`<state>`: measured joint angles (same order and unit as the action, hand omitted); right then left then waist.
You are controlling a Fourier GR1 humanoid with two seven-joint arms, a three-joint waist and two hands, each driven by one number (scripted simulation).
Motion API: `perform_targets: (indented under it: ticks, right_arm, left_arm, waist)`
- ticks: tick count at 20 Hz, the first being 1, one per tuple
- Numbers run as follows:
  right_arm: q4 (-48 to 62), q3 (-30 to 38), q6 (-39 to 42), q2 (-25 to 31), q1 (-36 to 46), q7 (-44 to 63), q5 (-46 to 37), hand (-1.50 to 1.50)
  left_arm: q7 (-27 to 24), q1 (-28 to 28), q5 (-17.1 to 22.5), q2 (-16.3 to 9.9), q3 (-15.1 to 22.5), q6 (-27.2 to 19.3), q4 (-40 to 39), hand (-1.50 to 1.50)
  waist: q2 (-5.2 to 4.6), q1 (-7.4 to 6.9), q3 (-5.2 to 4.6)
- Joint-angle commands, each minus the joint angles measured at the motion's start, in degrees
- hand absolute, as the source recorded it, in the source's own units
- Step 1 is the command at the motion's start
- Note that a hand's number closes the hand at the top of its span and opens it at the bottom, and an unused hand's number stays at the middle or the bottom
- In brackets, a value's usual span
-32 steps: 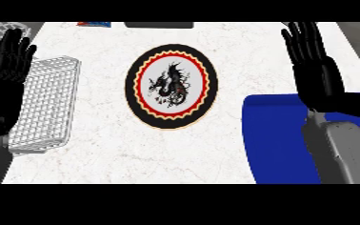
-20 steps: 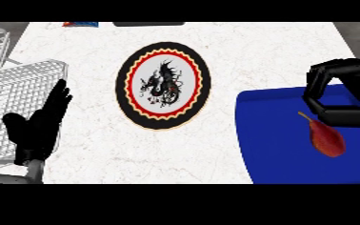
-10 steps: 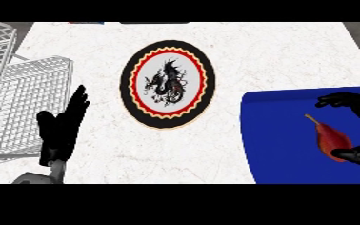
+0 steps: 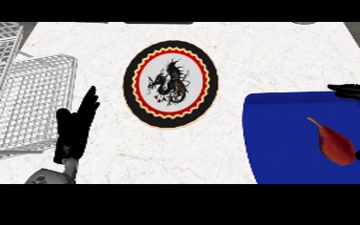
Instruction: Pick the pear from the tray and place it in the plate
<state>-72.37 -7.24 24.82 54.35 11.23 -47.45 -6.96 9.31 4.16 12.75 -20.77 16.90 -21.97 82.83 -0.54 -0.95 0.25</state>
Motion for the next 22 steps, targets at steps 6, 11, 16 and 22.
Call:
perform_targets:
  ticks: [6, 11, 16, 22]
  right_arm:
    - [5.62, -11.62, 0.97, 7.41, 4.75, -11.21, -16.37, -1.5]
    - [7.56, -16.64, -0.52, 5.78, 6.83, -11.03, -21.22, -1.5]
    - [13.78, -19.01, -1.15, 2.45, 11.78, -11.74, -25.0, -1.5]
    - [20.57, -20.25, -3.78, -0.5, 14.31, -14.39, -27.42, -1.5]
  left_arm:
    - [2.03, 1.47, -0.68, 0.69, 0.32, 0.73, 0.8, 0.0]
    - [0.94, -0.34, -1.55, 0.8, -0.69, 0.79, -0.18, 0.0]
    - [0.2, 2.18, -2.3, 2.35, -2.53, 1.06, -4.4, 0.0]
    - [-0.73, -0.44, -2.96, 2.34, -2.76, 2.34, -1.6, 0.0]
  waist:
    - [0.07, -1.15, -0.16]
    - [0.35, -0.24, -0.22]
    - [0.28, 0.18, -0.25]
    - [0.27, -0.3, -0.21]
